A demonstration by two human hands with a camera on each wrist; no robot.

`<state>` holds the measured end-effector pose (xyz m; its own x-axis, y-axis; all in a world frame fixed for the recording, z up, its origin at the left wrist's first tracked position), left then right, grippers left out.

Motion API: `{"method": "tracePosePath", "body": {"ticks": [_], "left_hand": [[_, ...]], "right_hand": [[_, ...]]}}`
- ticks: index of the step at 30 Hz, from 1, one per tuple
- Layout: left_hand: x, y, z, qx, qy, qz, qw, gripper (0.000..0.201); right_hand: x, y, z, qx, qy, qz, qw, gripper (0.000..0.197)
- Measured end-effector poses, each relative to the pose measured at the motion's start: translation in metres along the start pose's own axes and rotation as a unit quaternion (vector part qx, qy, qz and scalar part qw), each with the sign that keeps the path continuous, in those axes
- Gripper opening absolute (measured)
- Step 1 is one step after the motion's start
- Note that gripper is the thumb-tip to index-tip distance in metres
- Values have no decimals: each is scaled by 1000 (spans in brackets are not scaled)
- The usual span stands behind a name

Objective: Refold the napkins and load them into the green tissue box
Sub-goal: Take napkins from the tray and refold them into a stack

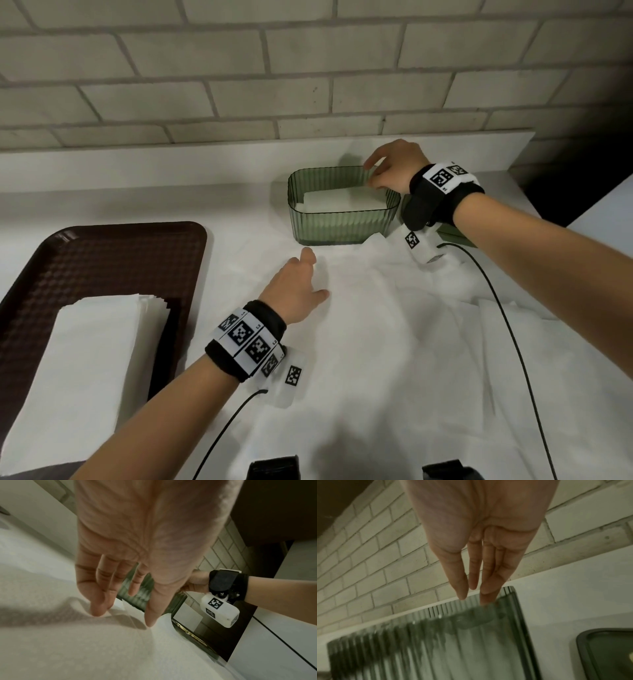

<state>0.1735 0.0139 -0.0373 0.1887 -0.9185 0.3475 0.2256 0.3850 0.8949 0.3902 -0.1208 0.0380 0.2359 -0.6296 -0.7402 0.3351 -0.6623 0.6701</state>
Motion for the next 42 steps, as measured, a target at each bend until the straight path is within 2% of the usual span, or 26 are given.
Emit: {"method": "tracePosePath", "body": {"ticks": [5,9,12,14,16,18,21,22,23,25,26,28,30,32,34,36,38,39,42], "left_hand": [[3,-3,-6,-6,-20,-24,1000,50],[3,-5,-8,-4,-25,-33,999,48],[2,-6,-8,-2,-26,-39,999,46],[0,-6,-9,0,-24,-34,999,43],[-3,-5,-11,9,-15,-19,1000,39],[-7,-2,-13,30,-8,1,1000,30],[-11,5,-11,71,-14,42,997,23],[-11,9,-10,86,-19,52,995,22],[-9,13,-7,103,-25,58,993,20],[-4,24,1,132,-47,76,987,13],[0,30,5,146,-63,94,983,10],[9,41,15,172,-91,136,971,8],[16,49,22,191,-106,166,962,9],[20,53,25,200,-99,213,951,8],[17,54,25,195,-74,259,943,27],[11,55,22,194,-52,266,943,45],[-2,58,14,217,-25,289,932,48],[-8,60,9,235,-11,321,917,48],[-17,73,-12,294,12,405,866,44]], "right_hand": [[-5,-13,-1,-38,21,86,995,23],[-4,-30,-5,-109,-36,164,980,19],[-3,-44,-6,-171,-89,173,966,27],[-2,-53,-5,-218,-110,162,956,41],[-4,-58,-5,-240,-115,104,958,44],[-11,-54,-5,-213,-86,22,973,34],[-32,-29,7,-84,52,5,995,18],[-41,-23,18,-52,100,-20,993,13],[-48,-20,31,-49,136,-57,988,9],[-57,-25,60,-113,170,-108,973,8],[-57,-32,73,-165,168,-92,968,14],[-50,-48,97,-254,157,25,954,30],[-43,-55,109,-282,145,108,942,31],[-43,-50,109,-266,143,90,949,21],[-46,-35,99,-216,122,13,969,17],[-44,-15,85,-140,74,-119,980,23],[-35,3,73,-56,20,-237,970,33],[-29,9,67,-13,-1,-283,959,35],[-10,19,53,90,-27,-325,941,28]]}}
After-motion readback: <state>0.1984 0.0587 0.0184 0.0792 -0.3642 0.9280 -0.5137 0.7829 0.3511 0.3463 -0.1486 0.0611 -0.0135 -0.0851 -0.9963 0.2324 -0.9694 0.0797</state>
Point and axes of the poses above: each hand's wrist, its own z-axis away from the middle knuckle, its own y-axis out of the back of the hand, x = y × z, the point moved 5 cm from there along -z, towards the middle knuckle, and after that the axes turned 13 degrees about -z, right-handed, at the moved point
